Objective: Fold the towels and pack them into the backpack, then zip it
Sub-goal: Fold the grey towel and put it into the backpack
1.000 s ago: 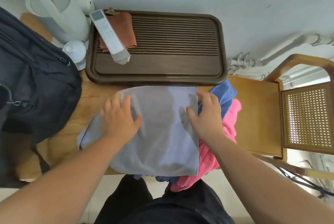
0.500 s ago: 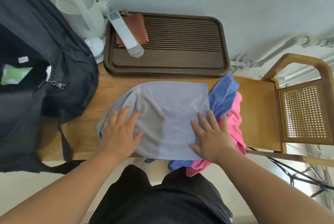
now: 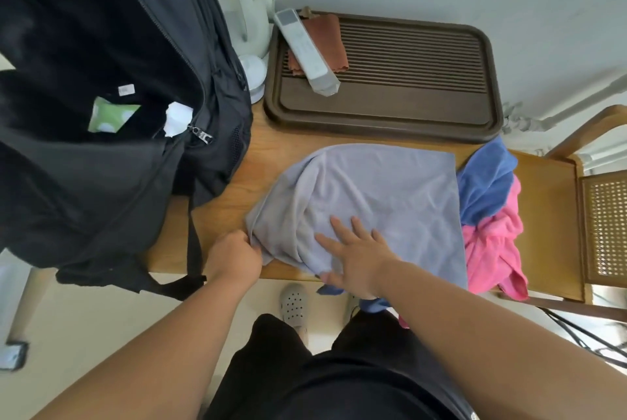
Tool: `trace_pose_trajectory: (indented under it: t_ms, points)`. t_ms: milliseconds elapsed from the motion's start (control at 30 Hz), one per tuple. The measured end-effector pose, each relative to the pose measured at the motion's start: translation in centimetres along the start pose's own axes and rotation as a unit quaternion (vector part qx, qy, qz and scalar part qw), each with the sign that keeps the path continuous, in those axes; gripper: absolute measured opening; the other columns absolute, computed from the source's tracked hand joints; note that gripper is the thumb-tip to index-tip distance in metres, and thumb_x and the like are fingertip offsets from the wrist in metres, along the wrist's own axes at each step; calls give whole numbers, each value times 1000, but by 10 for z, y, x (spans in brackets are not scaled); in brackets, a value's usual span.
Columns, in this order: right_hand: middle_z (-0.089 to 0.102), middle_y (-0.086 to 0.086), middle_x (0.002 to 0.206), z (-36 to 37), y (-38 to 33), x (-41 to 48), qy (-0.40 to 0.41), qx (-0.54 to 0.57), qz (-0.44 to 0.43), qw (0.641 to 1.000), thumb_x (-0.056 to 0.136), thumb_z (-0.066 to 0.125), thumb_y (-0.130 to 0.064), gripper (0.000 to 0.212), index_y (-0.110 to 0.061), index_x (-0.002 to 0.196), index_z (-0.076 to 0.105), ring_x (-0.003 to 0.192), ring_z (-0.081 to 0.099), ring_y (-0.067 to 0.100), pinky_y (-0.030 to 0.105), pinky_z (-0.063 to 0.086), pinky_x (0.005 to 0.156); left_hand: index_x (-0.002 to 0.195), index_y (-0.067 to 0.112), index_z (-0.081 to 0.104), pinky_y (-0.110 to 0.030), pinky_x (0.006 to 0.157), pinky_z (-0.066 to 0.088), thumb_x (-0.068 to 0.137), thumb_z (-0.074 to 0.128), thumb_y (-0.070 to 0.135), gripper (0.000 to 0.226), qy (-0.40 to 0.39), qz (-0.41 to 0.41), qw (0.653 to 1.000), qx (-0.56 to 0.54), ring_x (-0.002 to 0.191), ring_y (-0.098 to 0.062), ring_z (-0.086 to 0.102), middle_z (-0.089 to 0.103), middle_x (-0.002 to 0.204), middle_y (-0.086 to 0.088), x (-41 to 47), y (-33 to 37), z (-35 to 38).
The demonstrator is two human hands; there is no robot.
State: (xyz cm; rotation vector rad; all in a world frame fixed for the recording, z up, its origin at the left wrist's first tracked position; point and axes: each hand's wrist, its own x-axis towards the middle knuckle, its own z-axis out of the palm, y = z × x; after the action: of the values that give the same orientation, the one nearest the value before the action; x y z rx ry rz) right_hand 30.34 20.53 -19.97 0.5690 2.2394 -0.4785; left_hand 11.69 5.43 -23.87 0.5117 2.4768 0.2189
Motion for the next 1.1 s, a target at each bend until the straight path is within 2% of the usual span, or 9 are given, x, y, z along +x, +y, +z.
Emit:
trace_pose_trajectory:
  t_ms: [167, 300, 433, 600, 733, 800, 867, 933, 1100]
  points:
    - [-27, -9, 163, -4, 4, -1, -34, 45, 3, 998, 96, 37, -68, 77, -44, 157, -3, 151, -23, 29, 56, 2, 123, 73, 16, 48, -32, 56, 38, 97, 52, 19, 24, 14, 51, 984, -173, 65, -19, 49, 55, 74, -6, -20, 23, -21]
    - [15, -4, 167, -31, -8, -5, 37, 194, 15, 980, 96, 43, -65, 70, -34, 156, 25, 153, 12, 22, 44, 22, 121, 76, 13, 43, -33, 56, 34, 97, 46, 13, 21, 45, 114, 951, -284, 60, -15, 40, 46, 67, -1, -38, 44, -59]
    - [52, -8, 141, -61, -36, -22, 215, 392, -25, 894, 93, 59, -55, 59, -35, 146, 43, 126, 51, 12, 31, 41, 105, 86, 12, 51, -27, 56, 35, 99, 48, 15, 13, 45, 179, 935, -303, 57, -2, 42, 48, 69, 4, -47, 64, -97]
    - [60, -12, 102, -89, -58, -41, 259, 508, -90, 817, 93, 67, -43, 66, -41, 150, 35, 85, 60, 1, 13, 46, 76, 89, 16, 62, -22, 59, 44, 98, 57, 21, 12, -37, 217, 904, -367, 62, -2, 50, 55, 67, 8, -51, 89, -120]
    - [59, -13, 99, -93, -59, -46, 273, 421, -46, 864, 84, 77, -40, 92, -34, 156, 20, 86, 61, 5, 14, 45, 72, 90, 13, 66, -31, 64, 53, 96, 62, 19, 10, -45, 193, 879, -435, 71, -11, 62, 66, 73, -1, -50, 104, -123]
    - [62, -8, 98, -89, -57, -45, 275, 367, 20, 888, 85, 73, -37, 67, -29, 144, 41, 90, 62, 14, 23, 45, 73, 91, 12, 67, -37, 67, 57, 97, 63, 18, 9, -52, 165, 860, -479, 75, -19, 66, 68, 79, -7, -49, 110, -122]
    - [62, -5, 82, -82, -55, -43, 285, 335, 68, 896, 89, 64, -33, 9, -27, 94, 60, 84, 63, 24, 28, 41, 63, 93, 13, 67, -39, 68, 61, 98, 62, 18, 9, -49, 147, 856, -494, 78, -21, 67, 67, 83, -8, -48, 117, -121]
    - [56, -3, 67, -73, -53, -40, 268, 326, 86, 902, 92, 57, -32, 27, -26, 66, 50, 72, 60, 26, 29, 37, 54, 93, 13, 66, -40, 69, 61, 98, 61, 18, 9, -29, 128, 854, -504, 79, -20, 65, 65, 83, -6, -43, 121, -121]
    - [58, -1, 73, -52, -41, -48, 137, 290, 108, 941, 90, 59, -34, 24, -23, 69, 51, 70, 55, 20, 28, 39, 55, 98, 13, 65, -42, 78, 62, 98, 59, 18, 8, -37, 35, 838, -543, 88, -25, 65, 66, 100, -12, -16, 114, -121]
